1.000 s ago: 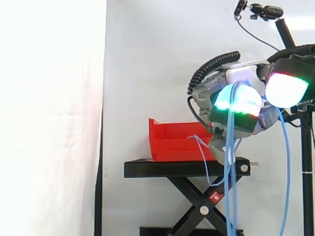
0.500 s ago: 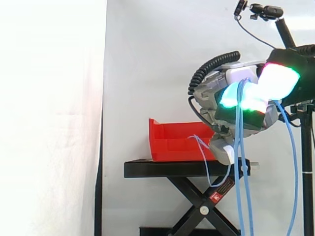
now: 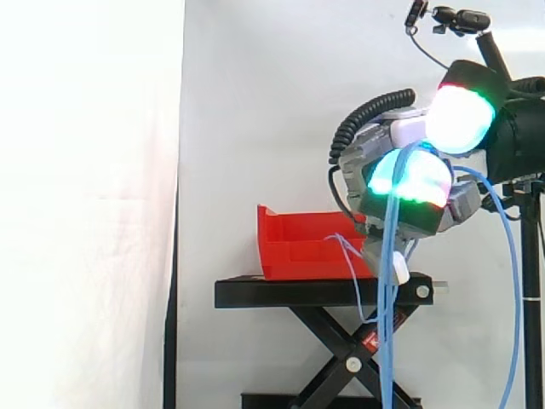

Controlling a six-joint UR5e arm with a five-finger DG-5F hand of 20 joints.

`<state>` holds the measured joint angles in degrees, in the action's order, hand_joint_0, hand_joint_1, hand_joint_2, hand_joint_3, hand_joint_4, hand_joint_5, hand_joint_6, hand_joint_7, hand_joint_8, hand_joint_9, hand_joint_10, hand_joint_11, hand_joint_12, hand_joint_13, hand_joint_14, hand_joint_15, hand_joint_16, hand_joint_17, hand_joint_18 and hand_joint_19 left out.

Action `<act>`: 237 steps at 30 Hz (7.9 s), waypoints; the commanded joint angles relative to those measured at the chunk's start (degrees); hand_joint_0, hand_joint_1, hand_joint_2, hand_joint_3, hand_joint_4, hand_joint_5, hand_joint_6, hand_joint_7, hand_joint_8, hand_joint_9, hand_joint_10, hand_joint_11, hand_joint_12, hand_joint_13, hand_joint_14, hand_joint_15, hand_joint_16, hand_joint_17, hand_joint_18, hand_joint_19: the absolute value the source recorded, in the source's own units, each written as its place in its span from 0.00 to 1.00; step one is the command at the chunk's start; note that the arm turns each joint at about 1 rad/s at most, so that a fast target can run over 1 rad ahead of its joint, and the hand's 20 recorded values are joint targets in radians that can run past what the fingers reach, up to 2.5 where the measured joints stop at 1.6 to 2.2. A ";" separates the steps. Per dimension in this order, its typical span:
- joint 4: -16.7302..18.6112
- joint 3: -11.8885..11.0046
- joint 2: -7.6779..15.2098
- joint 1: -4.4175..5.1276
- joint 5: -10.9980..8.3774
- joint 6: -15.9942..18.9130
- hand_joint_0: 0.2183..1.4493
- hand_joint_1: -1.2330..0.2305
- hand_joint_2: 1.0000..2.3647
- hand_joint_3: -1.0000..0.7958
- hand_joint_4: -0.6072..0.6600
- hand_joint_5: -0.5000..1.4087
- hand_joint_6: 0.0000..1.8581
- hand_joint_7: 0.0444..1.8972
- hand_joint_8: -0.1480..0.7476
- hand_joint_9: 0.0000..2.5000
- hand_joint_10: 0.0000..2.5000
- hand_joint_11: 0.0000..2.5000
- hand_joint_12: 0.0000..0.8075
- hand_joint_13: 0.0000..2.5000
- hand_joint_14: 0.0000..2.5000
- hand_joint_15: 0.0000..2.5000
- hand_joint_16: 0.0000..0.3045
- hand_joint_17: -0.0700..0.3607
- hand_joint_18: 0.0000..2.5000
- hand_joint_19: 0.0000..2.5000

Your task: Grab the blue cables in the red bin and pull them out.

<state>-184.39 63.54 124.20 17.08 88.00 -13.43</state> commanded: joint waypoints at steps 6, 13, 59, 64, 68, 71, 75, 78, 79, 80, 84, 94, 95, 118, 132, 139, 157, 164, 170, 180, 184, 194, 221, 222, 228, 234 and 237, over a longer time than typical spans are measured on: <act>0.08 0.00 -0.01 -0.12 0.06 0.02 0.42 0.33 0.00 0.00 0.71 0.55 0.28 0.30 0.54 0.28 0.54 0.47 0.44 0.41 0.42 0.48 0.14 0.38 0.25 0.35; 0.08 -0.09 -0.01 -0.12 0.06 0.02 0.38 0.38 0.00 0.00 0.72 0.57 0.35 0.29 0.56 0.32 0.53 0.48 0.47 0.43 0.43 0.46 0.14 0.39 0.26 0.35; 0.00 0.00 -0.01 -0.03 0.06 0.11 0.60 0.20 0.01 0.11 0.68 0.56 0.39 0.27 0.48 0.36 0.50 0.53 0.40 0.46 0.33 0.54 0.12 0.35 0.26 0.35; 0.08 0.00 0.08 -0.03 0.06 0.11 0.61 0.20 0.01 0.11 0.68 0.54 0.41 0.26 0.48 0.35 0.51 0.52 0.40 0.46 0.34 0.53 0.12 0.35 0.26 0.35; 0.08 0.00 -0.01 -0.03 0.06 0.11 0.61 0.19 0.01 0.12 0.69 0.53 0.42 0.25 0.48 0.34 0.51 0.52 0.40 0.46 0.34 0.53 0.12 0.35 0.26 0.35; 0.08 0.00 -0.01 -0.03 0.06 0.11 0.61 0.19 0.01 0.11 0.69 0.52 0.42 0.25 0.48 0.34 0.52 0.51 0.41 0.45 0.34 0.53 0.12 0.35 0.26 0.35; 0.08 0.00 -0.01 -0.21 0.06 0.11 0.61 0.17 0.01 0.12 0.70 0.50 0.44 0.25 0.48 0.33 0.54 0.51 0.40 0.44 0.34 0.53 0.12 0.35 0.25 0.36; 0.08 0.00 0.08 -0.21 0.06 0.11 0.60 0.17 0.01 0.12 0.70 0.49 0.46 0.24 0.49 0.32 0.55 0.50 0.41 0.44 0.34 0.53 0.12 0.36 0.25 0.36; 0.08 0.00 -0.01 -0.21 0.06 0.11 0.60 0.17 0.01 0.12 0.71 0.49 0.46 0.24 0.49 0.31 0.55 0.51 0.41 0.44 0.34 0.53 0.12 0.36 0.25 0.36; 0.08 0.00 0.08 -0.21 0.06 0.11 0.60 0.17 0.01 0.11 0.71 0.49 0.46 0.24 0.49 0.31 0.55 0.50 0.40 0.43 0.34 0.53 0.12 0.36 0.25 0.36; 0.08 0.00 0.08 -0.29 0.06 0.11 0.60 0.16 0.01 0.09 0.71 0.49 0.46 0.24 0.49 0.31 0.56 0.51 0.41 0.43 0.34 0.53 0.12 0.36 0.24 0.36; 0.08 0.00 0.08 -0.29 0.06 0.20 0.60 0.15 0.00 0.02 0.71 0.48 0.46 0.24 0.49 0.29 0.57 0.49 0.41 0.42 0.34 0.53 0.12 0.36 0.24 0.36; 0.08 0.00 0.08 -0.29 0.06 0.20 0.60 0.15 0.00 0.01 0.71 0.48 0.47 0.23 0.50 0.28 0.57 0.49 0.41 0.42 0.34 0.53 0.13 0.36 0.24 0.36; 0.00 0.00 -0.01 -0.21 0.06 0.99 0.65 0.14 0.00 0.07 0.71 0.47 0.49 0.22 0.50 0.26 0.60 0.47 0.40 0.41 0.34 0.53 0.12 0.36 0.24 0.35; 0.08 0.00 0.08 -0.21 0.06 0.99 0.66 0.13 0.01 0.08 0.71 0.46 0.48 0.22 0.50 0.25 0.60 0.46 0.41 0.41 0.34 0.53 0.13 0.36 0.24 0.35; 0.08 0.00 -0.01 -0.21 0.06 0.99 0.67 0.13 0.00 0.08 0.71 0.46 0.48 0.23 0.50 0.24 0.59 0.47 0.41 0.40 0.34 0.53 0.13 0.36 0.23 0.35; 0.08 0.00 -0.01 -0.29 0.06 0.99 0.61 0.19 0.00 0.07 0.71 0.47 0.45 0.24 0.51 0.25 0.58 0.48 0.40 0.40 0.35 0.53 0.13 0.36 0.23 0.35; 0.08 0.00 0.08 -0.29 0.06 1.08 0.54 0.22 0.00 0.00 0.70 0.49 0.42 0.25 0.50 0.26 0.56 0.48 0.41 0.40 0.36 0.52 0.13 0.36 0.23 0.36; 0.08 -0.09 -0.01 -0.29 0.06 1.08 0.52 0.23 0.00 0.00 0.70 0.49 0.41 0.26 0.51 0.26 0.55 0.49 0.41 0.40 0.36 0.52 0.13 0.37 0.23 0.36; 0.17 -0.09 0.08 -0.21 0.06 0.99 0.45 0.28 0.00 0.00 0.71 0.52 0.38 0.28 0.53 0.28 0.54 0.49 0.43 0.41 0.38 0.50 0.13 0.38 0.23 0.36; 0.17 0.00 0.08 -0.21 0.06 0.99 0.44 0.29 0.00 0.00 0.72 0.53 0.37 0.29 0.53 0.29 0.54 0.49 0.43 0.41 0.38 0.50 0.14 0.38 0.23 0.36; 0.17 0.00 -0.01 -0.12 0.06 0.99 0.41 0.32 0.00 0.00 0.73 0.56 0.37 0.29 0.54 0.32 0.55 0.49 0.44 0.43 0.39 0.49 0.14 0.39 0.25 0.36; 0.17 0.00 -0.01 -0.03 0.06 0.99 0.59 0.24 0.01 0.08 0.66 0.61 0.45 0.28 0.50 0.35 0.53 0.52 0.40 0.46 0.33 0.53 0.11 0.35 0.26 0.35; 0.08 0.00 -0.01 -0.03 0.06 0.99 0.59 0.23 0.01 0.09 0.65 0.61 0.46 0.28 0.49 0.34 0.57 0.51 0.39 0.46 0.34 0.53 0.11 0.34 0.26 0.35; 0.17 0.00 -0.01 -0.03 0.06 0.99 0.61 0.23 0.01 0.08 0.63 0.61 0.47 0.27 0.50 0.27 0.91 0.43 0.42 0.43 0.45 0.51 0.11 0.34 0.27 0.35; 0.17 0.00 -0.01 0.06 0.06 0.99 0.62 0.22 0.01 0.09 0.63 0.62 0.46 0.27 0.51 0.18 1.00 0.38 0.42 0.39 0.67 0.43 0.11 0.34 0.28 0.36; 0.08 0.00 0.08 -0.03 0.06 0.99 0.63 0.21 0.01 0.09 0.63 0.62 0.46 0.27 0.52 0.18 1.00 0.37 0.43 0.38 0.70 0.43 0.11 0.34 0.29 0.37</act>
<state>-184.22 63.53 124.20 17.10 88.06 -12.44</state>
